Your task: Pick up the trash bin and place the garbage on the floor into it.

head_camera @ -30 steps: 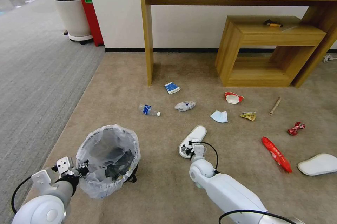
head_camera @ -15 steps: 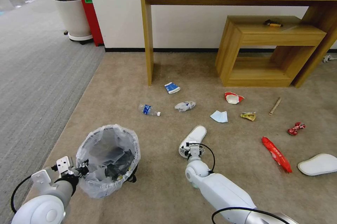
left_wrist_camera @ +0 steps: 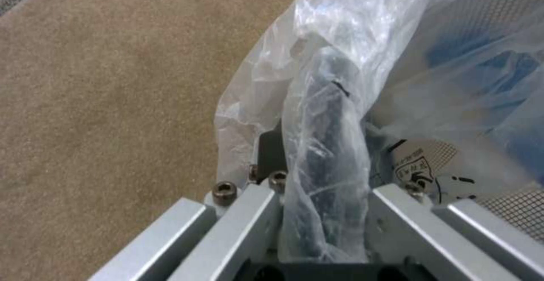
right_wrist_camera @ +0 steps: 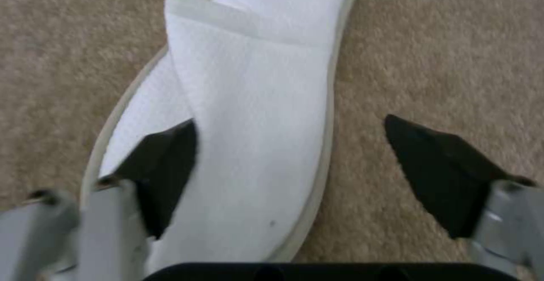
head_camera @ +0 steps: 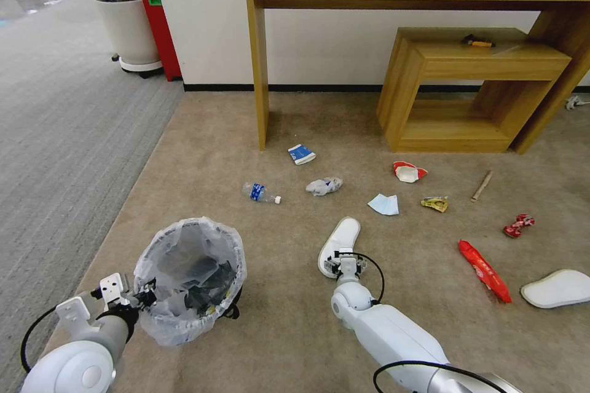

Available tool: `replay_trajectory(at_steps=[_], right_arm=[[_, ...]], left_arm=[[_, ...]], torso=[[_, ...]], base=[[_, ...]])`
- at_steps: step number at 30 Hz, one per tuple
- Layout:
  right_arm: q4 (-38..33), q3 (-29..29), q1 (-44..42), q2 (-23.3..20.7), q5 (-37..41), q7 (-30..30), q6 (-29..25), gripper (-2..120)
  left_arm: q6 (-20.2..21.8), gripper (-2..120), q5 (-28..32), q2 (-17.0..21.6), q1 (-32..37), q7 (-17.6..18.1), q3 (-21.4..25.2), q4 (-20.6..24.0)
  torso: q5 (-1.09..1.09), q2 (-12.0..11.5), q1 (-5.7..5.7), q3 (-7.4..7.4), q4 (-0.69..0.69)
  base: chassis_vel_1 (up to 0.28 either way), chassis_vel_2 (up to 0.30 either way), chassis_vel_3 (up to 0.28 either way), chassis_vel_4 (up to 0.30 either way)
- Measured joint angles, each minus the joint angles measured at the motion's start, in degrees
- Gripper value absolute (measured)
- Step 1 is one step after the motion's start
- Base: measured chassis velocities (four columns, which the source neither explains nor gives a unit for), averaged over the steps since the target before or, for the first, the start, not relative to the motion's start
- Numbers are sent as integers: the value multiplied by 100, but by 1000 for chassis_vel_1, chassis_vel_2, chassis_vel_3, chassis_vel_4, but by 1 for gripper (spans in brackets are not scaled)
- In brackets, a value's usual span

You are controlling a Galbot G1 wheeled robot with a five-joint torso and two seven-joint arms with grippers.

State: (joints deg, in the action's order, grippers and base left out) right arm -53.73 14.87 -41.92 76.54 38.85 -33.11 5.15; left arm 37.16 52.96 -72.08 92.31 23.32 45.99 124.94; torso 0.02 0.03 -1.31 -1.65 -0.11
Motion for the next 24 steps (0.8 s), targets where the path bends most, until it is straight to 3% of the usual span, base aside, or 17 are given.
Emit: replay_trajectory(at_steps=[13,19,24], right_arm=[[31,-280,-278,-79,-251,99,-214,25],[25,-299,-340,-121,-351,135,-279,16],[-35,-300,-413,-178,-399,188,-367,1]], left_arm=[[-17,0,-66,-48,3,2,-84,21],[-24,0,-100,-85,4,0,-106,37],[-28,0,-154,-120,4,-14,-115,38]], torso=[[0,0,0,0,0],[1,0,0,0,0],[0,0,0,0,0]], base=[[0,0,0,0],[0,0,0,0],[0,0,0,0]])
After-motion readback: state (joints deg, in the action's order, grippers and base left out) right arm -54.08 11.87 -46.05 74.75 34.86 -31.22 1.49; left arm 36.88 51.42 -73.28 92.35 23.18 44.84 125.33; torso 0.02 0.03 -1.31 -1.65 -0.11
